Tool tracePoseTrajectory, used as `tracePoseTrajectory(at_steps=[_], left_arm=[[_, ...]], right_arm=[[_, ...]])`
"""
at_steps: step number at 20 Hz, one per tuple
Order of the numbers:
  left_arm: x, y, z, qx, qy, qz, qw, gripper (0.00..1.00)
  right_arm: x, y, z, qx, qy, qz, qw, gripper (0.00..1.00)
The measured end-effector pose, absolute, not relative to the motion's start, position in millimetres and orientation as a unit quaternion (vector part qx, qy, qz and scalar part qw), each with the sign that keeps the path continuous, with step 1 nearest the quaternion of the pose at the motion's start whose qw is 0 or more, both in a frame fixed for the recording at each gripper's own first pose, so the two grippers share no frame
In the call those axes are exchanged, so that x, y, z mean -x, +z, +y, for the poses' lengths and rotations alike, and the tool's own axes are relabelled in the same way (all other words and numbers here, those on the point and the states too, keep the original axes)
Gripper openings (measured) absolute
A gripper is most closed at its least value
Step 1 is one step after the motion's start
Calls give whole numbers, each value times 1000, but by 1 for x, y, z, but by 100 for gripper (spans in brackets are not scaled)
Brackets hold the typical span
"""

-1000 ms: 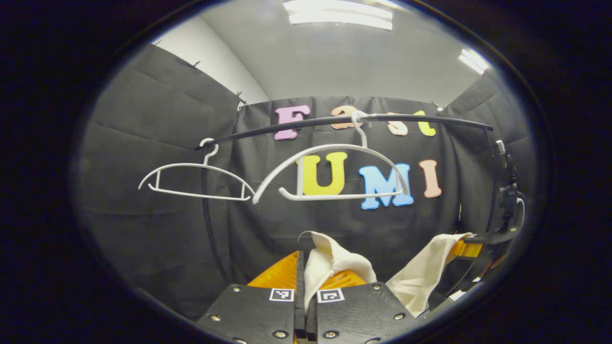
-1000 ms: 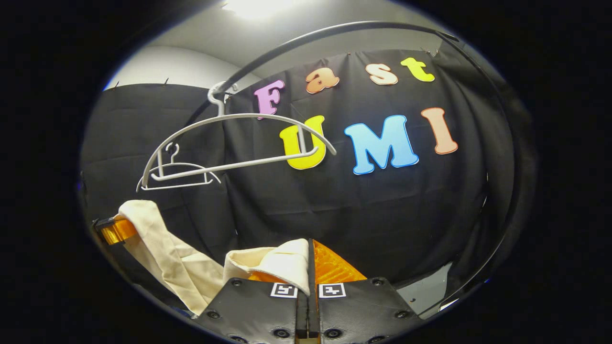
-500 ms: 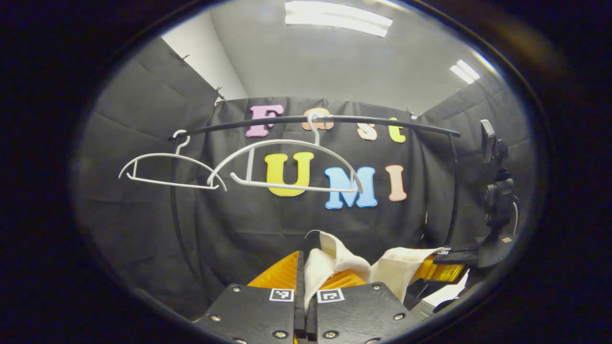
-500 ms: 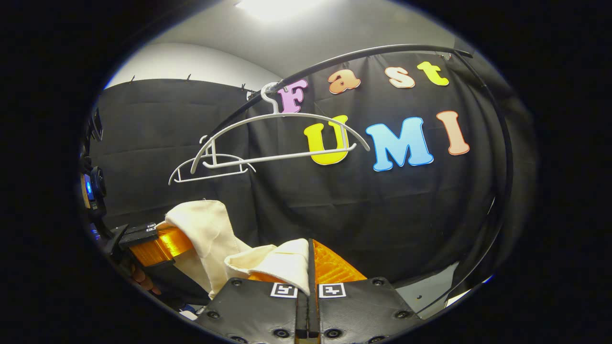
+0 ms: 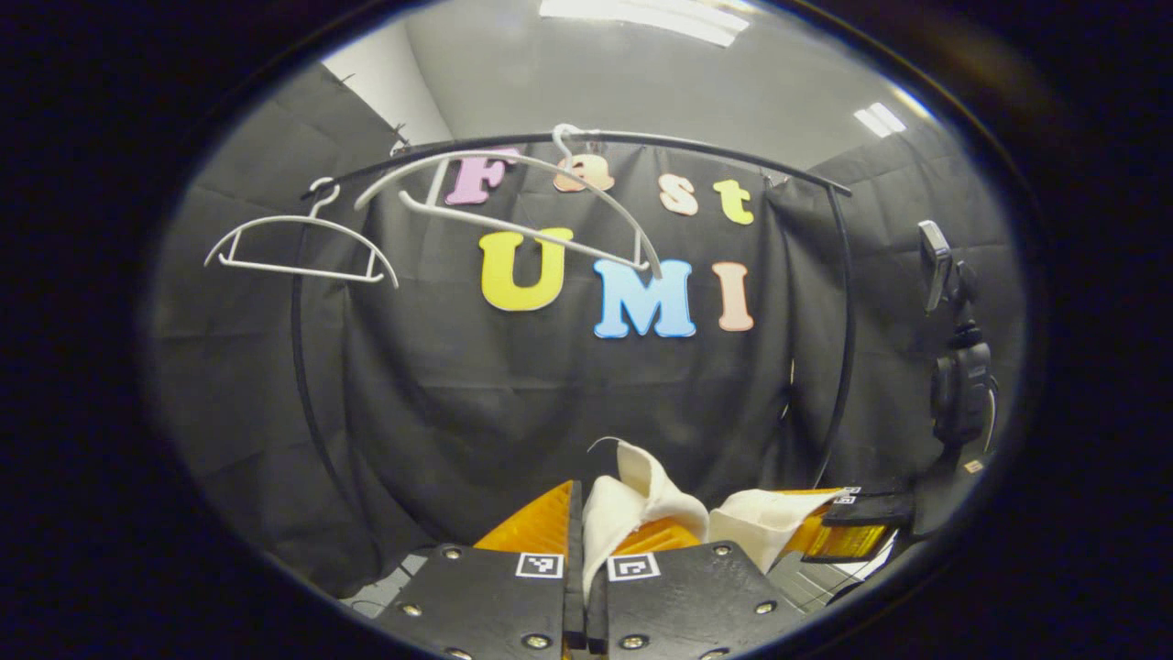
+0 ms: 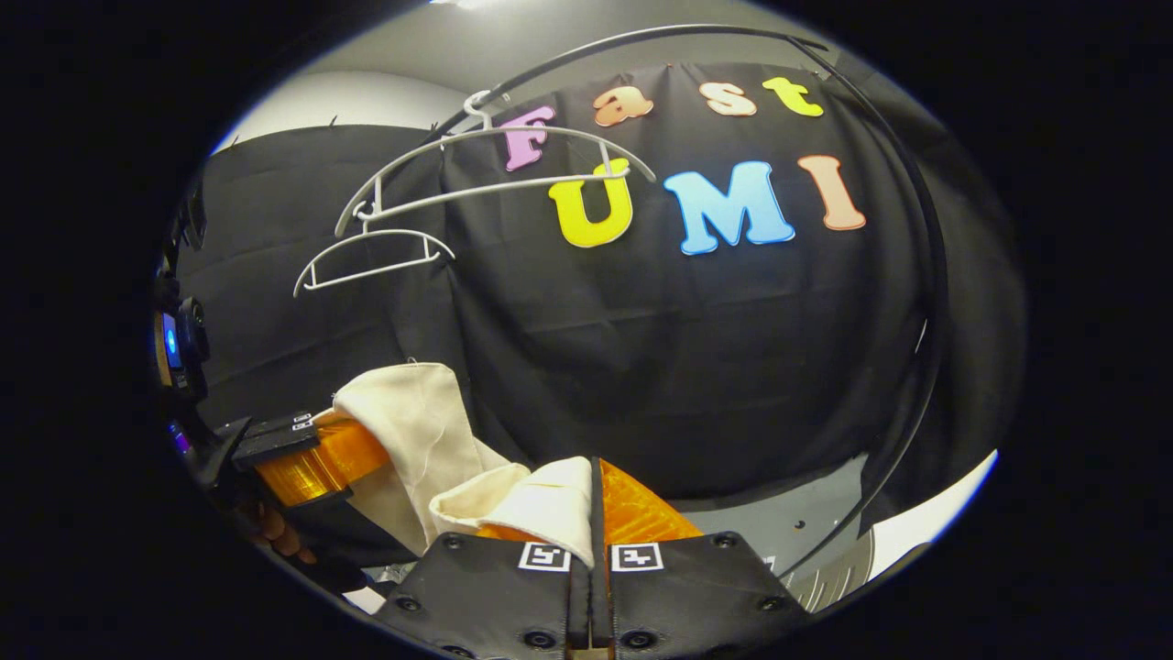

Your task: Grasp the clothes on the hanger with both hands and then place them into the laundry hamper below.

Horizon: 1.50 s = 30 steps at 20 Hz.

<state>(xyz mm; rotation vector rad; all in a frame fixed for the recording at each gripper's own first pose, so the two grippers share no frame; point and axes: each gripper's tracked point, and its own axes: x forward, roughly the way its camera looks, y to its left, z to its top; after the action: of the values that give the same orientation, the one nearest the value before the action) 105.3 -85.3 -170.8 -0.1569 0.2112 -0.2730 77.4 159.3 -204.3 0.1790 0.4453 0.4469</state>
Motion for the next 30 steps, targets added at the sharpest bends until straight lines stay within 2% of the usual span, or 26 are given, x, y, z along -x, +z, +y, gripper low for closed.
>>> tracePoseTrajectory(at_steps=[10,16,23,24,25,26,27,28,29,30], left_arm=[[-104,-284,-106,68,-133,168,974,3],[-74,-356,-103,61,-122,229,964,3],[-40,-424,-101,36,-122,292,948,3],[-38,-430,-100,33,-120,298,946,2],[-34,-433,-99,30,-119,305,944,3],[-32,-440,-98,27,-119,314,941,3],[-28,-446,-98,26,-120,324,938,2],[-25,-448,-96,25,-117,333,935,2],[-21,-447,-96,27,-116,338,934,4],[-20,-451,-97,27,-114,347,931,18]], right_arm=[[-66,-311,143,-80,182,277,940,6],[-39,-374,131,-56,149,331,930,6],[-18,-416,117,-25,124,377,918,6],[-15,-420,116,-20,122,383,915,10],[-14,-422,113,-15,120,388,914,6],[-14,-423,112,-13,121,392,912,9],[-14,-423,110,-11,119,394,911,2],[-13,-423,109,-7,116,397,911,12],[-12,-423,106,-5,115,399,910,12],[-10,-424,106,-5,116,401,909,22]])
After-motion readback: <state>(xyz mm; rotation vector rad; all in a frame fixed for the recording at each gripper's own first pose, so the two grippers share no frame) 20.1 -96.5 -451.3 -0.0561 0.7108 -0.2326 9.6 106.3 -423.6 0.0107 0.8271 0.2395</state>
